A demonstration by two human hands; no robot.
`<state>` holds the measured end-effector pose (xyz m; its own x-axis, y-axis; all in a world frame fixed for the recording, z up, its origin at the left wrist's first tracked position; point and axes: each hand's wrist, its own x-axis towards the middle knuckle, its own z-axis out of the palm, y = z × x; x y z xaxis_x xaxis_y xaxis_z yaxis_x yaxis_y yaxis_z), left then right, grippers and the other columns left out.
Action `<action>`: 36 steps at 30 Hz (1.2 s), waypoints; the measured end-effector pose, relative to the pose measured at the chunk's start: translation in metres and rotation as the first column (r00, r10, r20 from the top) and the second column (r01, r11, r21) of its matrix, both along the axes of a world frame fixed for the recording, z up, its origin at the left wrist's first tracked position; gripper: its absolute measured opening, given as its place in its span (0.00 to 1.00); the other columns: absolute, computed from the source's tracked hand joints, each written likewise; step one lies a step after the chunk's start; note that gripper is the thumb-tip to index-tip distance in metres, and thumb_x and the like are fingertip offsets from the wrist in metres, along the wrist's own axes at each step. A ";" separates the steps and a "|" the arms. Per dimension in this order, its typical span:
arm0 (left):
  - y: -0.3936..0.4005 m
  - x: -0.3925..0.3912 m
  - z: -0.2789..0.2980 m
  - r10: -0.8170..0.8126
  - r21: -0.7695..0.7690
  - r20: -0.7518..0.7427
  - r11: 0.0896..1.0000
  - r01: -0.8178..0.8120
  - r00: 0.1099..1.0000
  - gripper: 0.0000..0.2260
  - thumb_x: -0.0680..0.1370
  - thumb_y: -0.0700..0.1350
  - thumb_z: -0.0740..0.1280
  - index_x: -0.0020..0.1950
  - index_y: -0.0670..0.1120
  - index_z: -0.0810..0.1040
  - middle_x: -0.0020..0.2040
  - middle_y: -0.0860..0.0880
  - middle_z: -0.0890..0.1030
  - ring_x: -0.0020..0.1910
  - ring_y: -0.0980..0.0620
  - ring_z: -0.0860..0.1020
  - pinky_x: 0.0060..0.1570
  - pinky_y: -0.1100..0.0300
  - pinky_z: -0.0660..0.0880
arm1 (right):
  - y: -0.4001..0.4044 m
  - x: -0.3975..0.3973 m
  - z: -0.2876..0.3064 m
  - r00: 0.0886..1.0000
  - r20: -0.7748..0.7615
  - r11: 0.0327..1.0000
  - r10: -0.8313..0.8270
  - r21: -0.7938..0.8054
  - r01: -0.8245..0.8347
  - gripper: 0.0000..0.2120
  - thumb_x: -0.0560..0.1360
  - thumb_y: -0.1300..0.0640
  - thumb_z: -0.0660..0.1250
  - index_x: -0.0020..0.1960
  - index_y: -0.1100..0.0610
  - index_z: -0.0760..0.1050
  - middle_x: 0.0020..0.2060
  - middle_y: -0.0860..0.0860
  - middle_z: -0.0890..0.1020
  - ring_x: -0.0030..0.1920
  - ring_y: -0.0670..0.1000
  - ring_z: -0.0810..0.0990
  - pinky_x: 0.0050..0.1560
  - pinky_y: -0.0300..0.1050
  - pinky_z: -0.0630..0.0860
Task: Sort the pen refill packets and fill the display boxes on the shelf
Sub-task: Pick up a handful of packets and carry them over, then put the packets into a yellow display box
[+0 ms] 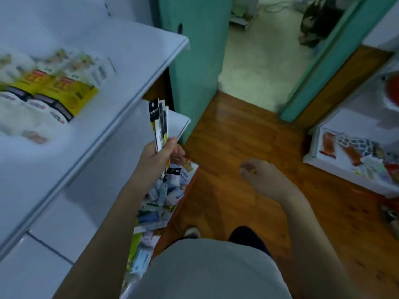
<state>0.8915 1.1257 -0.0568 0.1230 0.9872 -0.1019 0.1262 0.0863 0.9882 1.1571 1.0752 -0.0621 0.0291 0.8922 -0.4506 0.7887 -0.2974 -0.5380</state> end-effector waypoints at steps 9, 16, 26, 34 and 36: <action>0.075 0.015 0.068 0.129 0.161 -0.080 0.980 -0.115 0.988 0.09 0.81 0.40 0.67 0.42 0.52 0.75 0.26 0.52 0.67 0.23 0.53 0.64 0.26 0.60 0.63 | 0.155 -0.098 0.113 0.664 -0.567 0.780 0.487 0.625 -0.038 0.18 0.80 0.54 0.65 0.68 0.44 0.66 0.62 0.43 0.72 0.55 0.39 0.76 0.53 0.36 0.76; 0.093 0.007 0.130 0.447 0.304 -0.146 0.869 -0.390 0.883 0.20 0.72 0.25 0.59 0.33 0.50 0.69 0.24 0.58 0.74 0.25 0.63 0.70 0.29 0.71 0.65 | 0.212 -0.163 0.151 0.400 -0.466 0.605 0.789 0.704 -0.373 0.05 0.78 0.63 0.63 0.50 0.55 0.76 0.47 0.48 0.77 0.47 0.43 0.77 0.44 0.32 0.74; 0.013 -0.067 0.146 0.971 0.360 0.127 0.144 -0.922 0.201 0.24 0.84 0.54 0.57 0.29 0.53 0.76 0.34 0.50 0.82 0.37 0.52 0.78 0.43 0.58 0.72 | 0.239 -0.254 0.150 0.198 -0.339 0.382 0.920 0.658 -0.648 0.09 0.80 0.54 0.65 0.60 0.52 0.76 0.56 0.46 0.79 0.55 0.42 0.76 0.53 0.35 0.70; -0.012 -0.119 0.148 0.914 0.266 0.391 -0.222 -0.938 -0.106 0.17 0.84 0.55 0.57 0.39 0.48 0.73 0.33 0.48 0.83 0.37 0.48 0.80 0.44 0.52 0.75 | 0.229 -0.310 0.114 0.125 0.260 -0.038 0.957 0.544 -0.838 0.25 0.75 0.49 0.71 0.70 0.50 0.70 0.64 0.47 0.73 0.65 0.51 0.69 0.63 0.50 0.70; -0.012 -0.128 0.146 0.909 0.261 0.400 -0.235 -0.936 -0.116 0.17 0.84 0.54 0.56 0.39 0.48 0.72 0.34 0.48 0.84 0.38 0.49 0.81 0.43 0.54 0.76 | 0.227 -0.317 0.108 0.148 0.324 -0.050 0.935 0.531 -0.846 0.28 0.74 0.50 0.72 0.72 0.50 0.68 0.64 0.47 0.71 0.65 0.50 0.66 0.64 0.48 0.67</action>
<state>0.7640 1.1135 0.0895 -0.9723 -0.0849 0.2177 0.2322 -0.2455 0.9412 0.8401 1.3018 0.0462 -0.9814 0.1418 0.1298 0.0931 0.9414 -0.3241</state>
